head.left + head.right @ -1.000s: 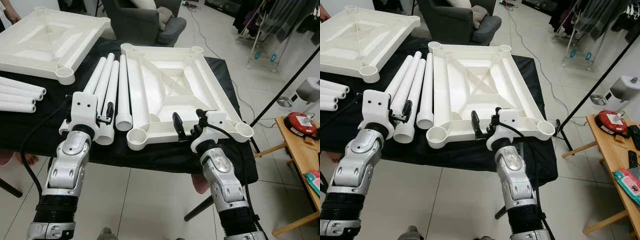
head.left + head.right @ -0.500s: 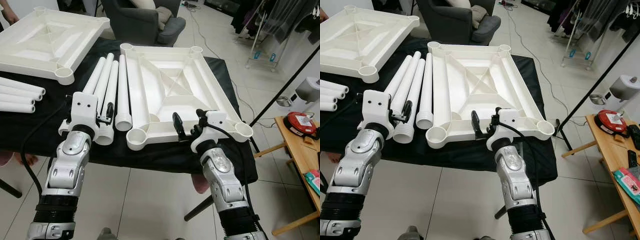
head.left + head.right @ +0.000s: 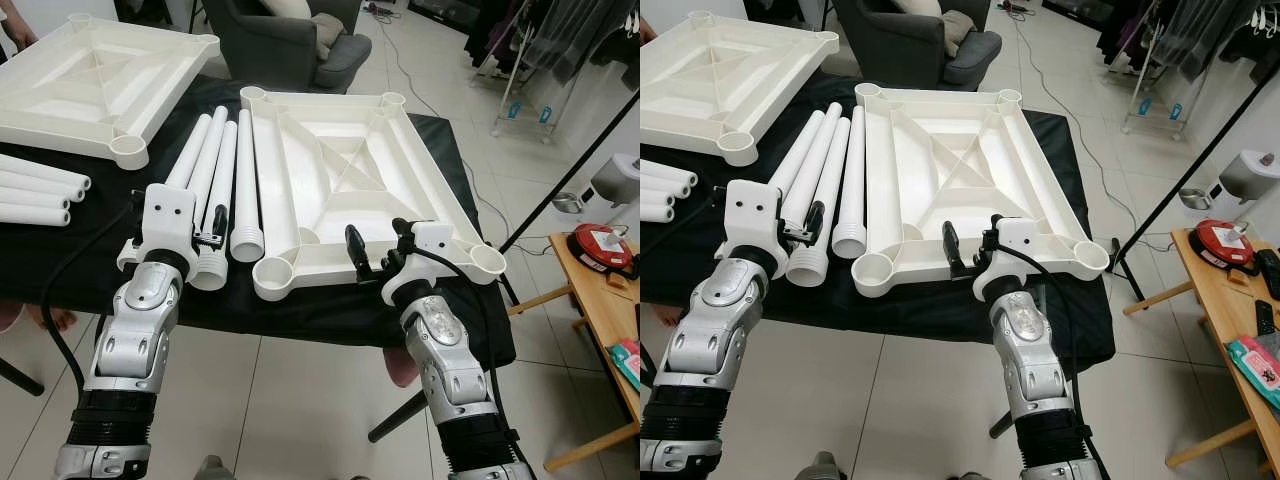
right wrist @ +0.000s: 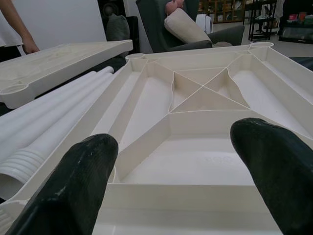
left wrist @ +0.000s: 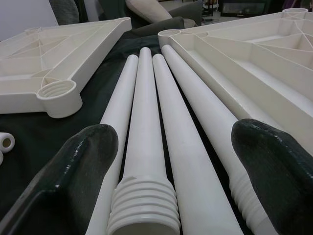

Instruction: Building children table

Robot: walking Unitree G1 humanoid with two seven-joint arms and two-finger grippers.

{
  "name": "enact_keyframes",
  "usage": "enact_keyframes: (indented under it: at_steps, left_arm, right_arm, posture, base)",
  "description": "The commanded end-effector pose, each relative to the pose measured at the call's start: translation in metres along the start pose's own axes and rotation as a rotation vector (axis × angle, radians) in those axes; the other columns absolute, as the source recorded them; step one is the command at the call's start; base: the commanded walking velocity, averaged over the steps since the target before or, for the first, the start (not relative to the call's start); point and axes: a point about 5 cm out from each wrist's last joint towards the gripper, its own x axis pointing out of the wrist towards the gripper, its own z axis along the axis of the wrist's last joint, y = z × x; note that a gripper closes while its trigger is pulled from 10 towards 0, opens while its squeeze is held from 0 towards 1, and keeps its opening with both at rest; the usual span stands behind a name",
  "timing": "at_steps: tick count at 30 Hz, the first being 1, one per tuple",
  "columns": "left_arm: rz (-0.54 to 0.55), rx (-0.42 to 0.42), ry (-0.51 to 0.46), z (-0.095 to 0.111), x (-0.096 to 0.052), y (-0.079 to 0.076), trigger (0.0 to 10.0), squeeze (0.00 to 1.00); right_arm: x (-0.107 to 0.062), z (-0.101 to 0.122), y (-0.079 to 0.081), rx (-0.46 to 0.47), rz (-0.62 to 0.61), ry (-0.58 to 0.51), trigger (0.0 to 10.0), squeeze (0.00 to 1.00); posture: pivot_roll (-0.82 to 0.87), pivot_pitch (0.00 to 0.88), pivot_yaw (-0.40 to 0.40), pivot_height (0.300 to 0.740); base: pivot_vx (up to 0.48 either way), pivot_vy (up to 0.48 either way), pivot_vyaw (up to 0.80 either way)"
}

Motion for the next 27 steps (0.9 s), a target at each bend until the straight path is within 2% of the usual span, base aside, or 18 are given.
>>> enact_keyframes:
  at_steps: [1, 12, 14, 15, 16, 17, 18, 19, 20, 22, 23, 25, 26, 27]
  left_arm:
    - [-0.005, 0.008, 0.027, -0.005, -0.001, -0.002, 10.0, 0.0]
    - [0.0, 0.025, 0.053, -0.006, 0.0, 0.0, 10.0, 0.0]
    - [-0.009, 0.041, 0.062, 0.006, 0.003, 0.009, 10.0, 0.0]
    - [-0.009, 0.041, 0.062, 0.006, 0.003, 0.009, 10.0, 0.0]
    - [-0.015, 0.064, 0.075, 0.013, 0.006, 0.018, 10.0, 0.0]
    - [-0.015, 0.064, 0.075, 0.013, 0.006, 0.018, 10.0, 0.0]
    - [-0.028, 0.089, 0.09, 0.02, 0.008, 0.029, 10.0, 0.0]
    - [-0.028, 0.089, 0.09, 0.02, 0.008, 0.029, 10.0, 0.0]
    - [-0.039, 0.109, 0.11, 0.026, 0.01, 0.041, 10.0, 0.0]
    - [-0.039, 0.109, 0.11, 0.026, 0.01, 0.041, 10.0, 0.0]
    - [-0.049, 0.122, 0.13, 0.03, 0.012, 0.052, 10.0, 0.0]
    - [-0.049, 0.122, 0.13, 0.03, 0.012, 0.052, 10.0, 0.0]
    - [-0.079, 0.146, 0.196, 0.027, 0.016, 0.064, 10.0, 0.0]
    - [-0.079, 0.146, 0.196, 0.027, 0.016, 0.064, 10.0, 0.0]
  right_arm:
    - [-0.001, -0.001, -0.002, -0.002, -0.007, -0.001, 10.0, 0.0]
    - [-0.001, 0.0, -0.002, -0.002, -0.007, -0.003, 10.0, 0.0]
    - [-0.001, 0.007, 0.0, -0.026, 0.024, -0.027, 10.0, 0.0]
    - [-0.001, 0.007, 0.0, -0.026, 0.024, -0.027, 10.0, 0.0]
    - [-0.001, 0.013, 0.003, -0.037, 0.057, -0.043, 10.0, 0.0]
    - [-0.001, 0.013, 0.003, -0.037, 0.057, -0.043, 10.0, 0.0]
    - [-0.001, 0.019, 0.006, -0.045, 0.091, -0.06, 10.0, 0.0]
    - [-0.001, 0.019, 0.006, -0.045, 0.091, -0.06, 10.0, 0.0]
    - [-0.001, 0.023, 0.009, -0.054, 0.123, -0.07, 10.0, 0.0]
    - [-0.001, 0.023, 0.009, -0.054, 0.123, -0.07, 10.0, 0.0]
    - [-0.001, 0.025, 0.012, -0.061, 0.153, -0.074, 10.0, 0.0]
    - [-0.001, 0.025, 0.012, -0.061, 0.153, -0.074, 10.0, 0.0]
    - [0.0, 0.028, 0.016, -0.076, 0.187, -0.079, 10.0, 0.0]
    - [0.0, 0.028, 0.016, -0.076, 0.187, -0.079, 10.0, 0.0]
  posture:
    - [0.23, 0.05, -0.085, 0.74]
    - [0.23, 0.05, -0.085, 0.74]
    - [0.23, 0.056, -0.085, 0.74]
    - [0.23, 0.056, -0.085, 0.74]
    - [0.23, 0.062, -0.083, 0.74]
    - [0.23, 0.062, -0.083, 0.74]
    - [0.24, 0.068, -0.078, 0.74]
    - [0.24, 0.068, -0.078, 0.74]
    - [0.24, 0.071, -0.076, 0.74]
    - [0.24, 0.071, -0.076, 0.74]
    - [0.24, 0.073, -0.076, 0.74]
    - [0.24, 0.073, -0.076, 0.74]
    - [0.25, 0.083, -0.077, 0.74]
    - [0.25, 0.083, -0.077, 0.74]
  base:
    - [0.0, 0.0, 0.0]
    - [0.0, 0.0, 0.0]
    - [0.0, 0.0, 0.0]
    - [0.0, 0.0, 0.0]
    - [0.0, 0.0, 0.0]
    - [0.0, 0.0, 0.0]
    - [0.0, 0.0, 0.0]
    - [0.0, 0.0, 0.0]
    - [0.0, 0.0, 0.0]
    - [0.0, 0.0, 0.0]
    - [0.0, 0.0, 0.0]
    - [0.0, 0.0, 0.0]
    - [0.0, 0.0, 0.0]
    - [0.0, 0.0, 0.0]
